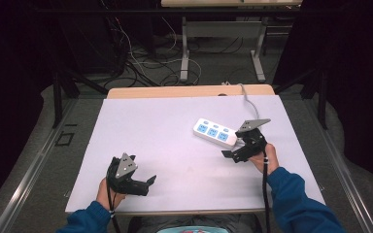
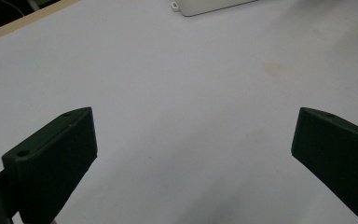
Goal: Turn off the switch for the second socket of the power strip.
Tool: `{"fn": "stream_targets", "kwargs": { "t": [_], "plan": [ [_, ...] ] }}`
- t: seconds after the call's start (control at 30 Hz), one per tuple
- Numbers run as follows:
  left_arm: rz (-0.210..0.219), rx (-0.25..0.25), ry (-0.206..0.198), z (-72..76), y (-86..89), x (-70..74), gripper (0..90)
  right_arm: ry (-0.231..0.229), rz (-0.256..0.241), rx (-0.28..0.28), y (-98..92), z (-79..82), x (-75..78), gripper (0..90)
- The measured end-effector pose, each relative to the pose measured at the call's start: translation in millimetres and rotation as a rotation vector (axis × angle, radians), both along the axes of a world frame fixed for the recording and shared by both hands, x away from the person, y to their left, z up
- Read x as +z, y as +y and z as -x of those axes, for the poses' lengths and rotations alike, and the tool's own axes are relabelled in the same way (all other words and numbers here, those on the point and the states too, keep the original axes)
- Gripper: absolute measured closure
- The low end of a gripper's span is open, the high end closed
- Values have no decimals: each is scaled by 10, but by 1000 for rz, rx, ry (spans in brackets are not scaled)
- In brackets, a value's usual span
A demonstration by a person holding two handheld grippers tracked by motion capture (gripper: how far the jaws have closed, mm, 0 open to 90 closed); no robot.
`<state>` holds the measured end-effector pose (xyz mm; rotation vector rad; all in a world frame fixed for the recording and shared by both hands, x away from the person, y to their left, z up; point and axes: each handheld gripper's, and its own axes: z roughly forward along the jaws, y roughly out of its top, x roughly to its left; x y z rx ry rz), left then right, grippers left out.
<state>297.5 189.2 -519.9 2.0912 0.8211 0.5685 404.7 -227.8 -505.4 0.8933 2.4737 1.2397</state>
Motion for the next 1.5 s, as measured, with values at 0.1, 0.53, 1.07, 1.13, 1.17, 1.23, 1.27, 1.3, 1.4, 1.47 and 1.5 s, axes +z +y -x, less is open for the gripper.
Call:
{"fn": "stream_targets", "kwargs": {
  "t": [0.1, 0.53, 1.07, 1.13, 1.17, 1.23, 1.27, 1.3, 1.4, 1.47, 1.5],
  "plan": [
    [-3, -3, 3, 0, -4, 2, 0, -1, -12, -4, 12, -46, -11, 0],
    [7, -8, 3, -7, -26, -11, 0, 30, -24, -19, 80, -234, -47, 0],
    [4, -16, 3, -27, -35, -9, 0, 26, -35, -19, 204, -526, -92, 0],
    [2, -17, 5, -28, -32, -10, 0, 26, -32, -21, 213, -551, -96, 0],
    [4, -16, 5, -26, -25, -11, 0, 26, -34, -18, 214, -565, -98, 0],
    [8, -16, 7, -24, -24, -13, 0, 26, -35, -19, 219, -578, -98, 0],
    [8, -13, 9, -19, -24, -12, 0, 33, -48, -18, 231, -605, -100, 0],
    [8, -17, 9, -15, -28, -10, 0, 28, -46, -14, 236, -623, -102, 0],
    [5, -16, 2, -19, -41, -17, 0, 33, -45, -14, 258, -663, -117, 0],
    [-5, -21, 6, -31, -36, -17, 0, 40, -59, -14, 263, -698, -125, 0],
    [0, -17, 8, -33, -39, -23, 0, 31, -61, -12, 265, -717, -130, 0]
  ]
}}
